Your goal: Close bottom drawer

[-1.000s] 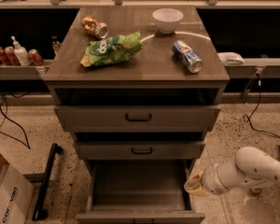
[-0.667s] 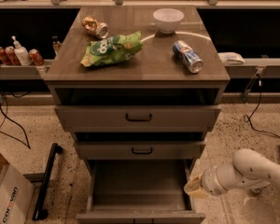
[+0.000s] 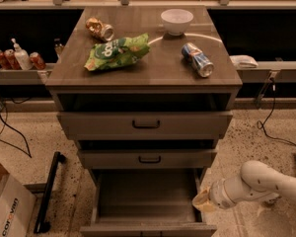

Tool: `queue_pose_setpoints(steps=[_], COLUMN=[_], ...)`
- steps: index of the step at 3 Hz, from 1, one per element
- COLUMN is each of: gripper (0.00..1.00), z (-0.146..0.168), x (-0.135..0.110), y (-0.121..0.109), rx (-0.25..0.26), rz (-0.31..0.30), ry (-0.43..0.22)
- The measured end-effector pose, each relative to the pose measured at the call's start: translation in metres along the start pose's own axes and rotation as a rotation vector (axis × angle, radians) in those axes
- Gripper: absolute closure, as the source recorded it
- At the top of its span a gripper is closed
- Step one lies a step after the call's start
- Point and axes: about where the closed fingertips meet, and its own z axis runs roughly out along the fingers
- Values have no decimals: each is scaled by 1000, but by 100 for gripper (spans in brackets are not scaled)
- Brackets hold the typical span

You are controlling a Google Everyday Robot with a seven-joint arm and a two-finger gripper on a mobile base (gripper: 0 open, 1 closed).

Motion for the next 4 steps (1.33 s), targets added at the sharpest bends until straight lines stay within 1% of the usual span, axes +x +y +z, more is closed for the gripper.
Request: queue_pose_setpoints(steps=[1,2,3,4], gripper=[100,100,100,100], z=[24,51,73,96], x=[15,33,52,80], y=[-2,4,10,13], rx=[-14,-39,-68,-101], rz=[-7,-9,11,63], ry=[20,37,37,-3])
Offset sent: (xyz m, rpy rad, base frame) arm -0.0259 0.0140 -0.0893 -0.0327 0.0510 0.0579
